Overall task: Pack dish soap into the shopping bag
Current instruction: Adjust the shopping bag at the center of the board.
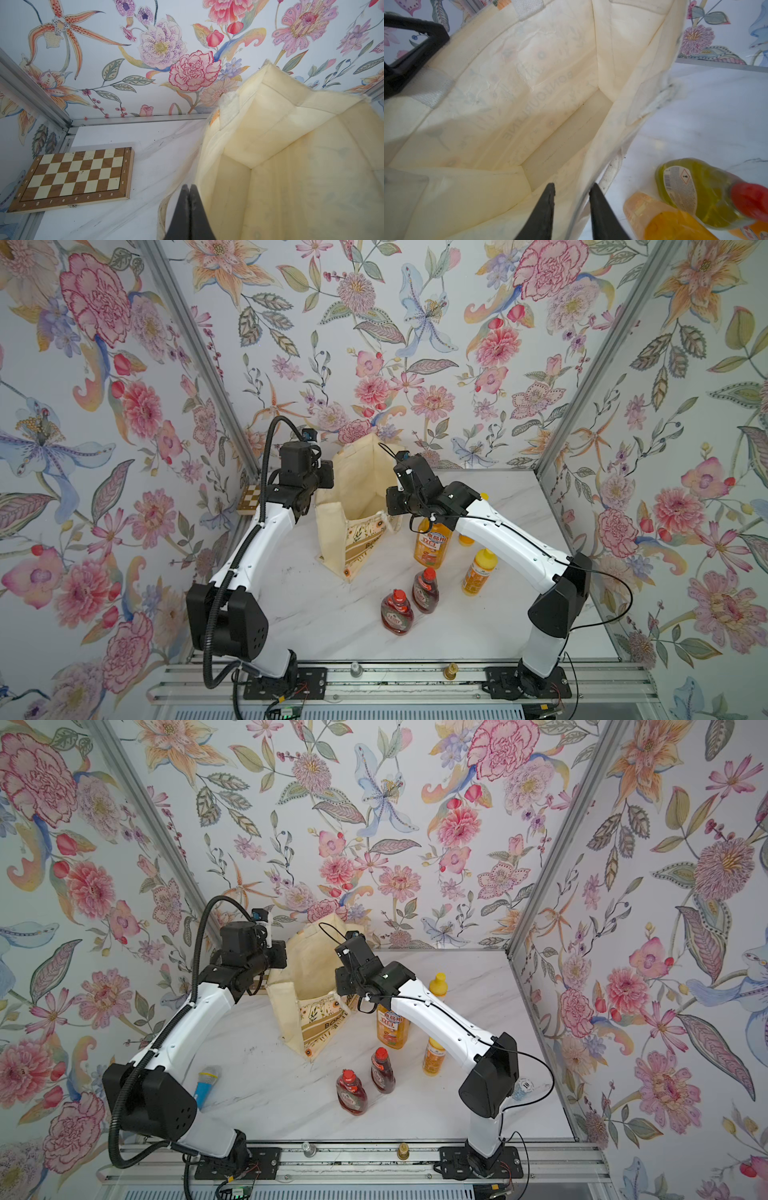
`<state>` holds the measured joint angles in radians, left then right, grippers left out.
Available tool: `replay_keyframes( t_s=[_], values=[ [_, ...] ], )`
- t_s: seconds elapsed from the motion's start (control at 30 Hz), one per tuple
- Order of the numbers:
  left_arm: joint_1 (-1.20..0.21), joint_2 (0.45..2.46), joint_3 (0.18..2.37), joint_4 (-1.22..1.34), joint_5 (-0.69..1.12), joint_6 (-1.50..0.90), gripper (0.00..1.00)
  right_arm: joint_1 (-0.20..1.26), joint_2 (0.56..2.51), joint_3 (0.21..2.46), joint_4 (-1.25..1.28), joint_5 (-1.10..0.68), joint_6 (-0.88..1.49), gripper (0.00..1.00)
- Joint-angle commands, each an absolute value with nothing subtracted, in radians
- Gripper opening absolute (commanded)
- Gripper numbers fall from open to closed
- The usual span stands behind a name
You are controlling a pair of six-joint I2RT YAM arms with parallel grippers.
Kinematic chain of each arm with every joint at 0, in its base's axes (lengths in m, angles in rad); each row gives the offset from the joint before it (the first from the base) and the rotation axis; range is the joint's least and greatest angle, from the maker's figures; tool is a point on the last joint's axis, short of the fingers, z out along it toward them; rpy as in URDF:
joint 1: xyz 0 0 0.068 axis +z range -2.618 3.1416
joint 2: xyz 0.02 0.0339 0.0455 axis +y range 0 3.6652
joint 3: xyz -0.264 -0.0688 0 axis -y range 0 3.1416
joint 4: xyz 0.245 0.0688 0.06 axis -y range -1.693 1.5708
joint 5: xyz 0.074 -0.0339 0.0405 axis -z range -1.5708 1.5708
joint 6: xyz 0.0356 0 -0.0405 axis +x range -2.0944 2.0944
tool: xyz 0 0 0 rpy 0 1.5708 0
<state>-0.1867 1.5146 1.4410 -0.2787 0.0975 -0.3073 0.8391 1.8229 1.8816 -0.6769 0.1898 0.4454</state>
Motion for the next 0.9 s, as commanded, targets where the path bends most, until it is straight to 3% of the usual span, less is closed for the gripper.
replay_keyframes(
  t_s=[0.0, 0.23, 0.5, 0.73, 0.87],
  values=[
    [-0.191, 1.425, 1.393, -0.228, 0.096, -0.375, 0.00, 0.867, 1.762, 1.874, -0.741, 0.141, 0.421, 0.18],
    [-0.192, 1.309, 1.285, -0.184, 0.152, -0.456, 0.00, 0.894, 1.707, 1.873, -0.819, 0.141, 0.411, 0.00],
    [-0.192, 1.257, 1.212, -0.176, 0.117, -0.470, 0.00, 0.906, 1.651, 1.827, -0.844, 0.159, 0.410, 0.01],
    [-0.192, 1.228, 1.129, -0.101, 0.129, -0.464, 0.05, 0.907, 1.664, 1.791, -0.843, 0.126, 0.394, 0.38],
    [-0.192, 1.212, 1.091, -0.055, 0.157, -0.465, 0.24, 0.920, 1.651, 1.805, -0.843, 0.119, 0.348, 0.53]
  ],
)
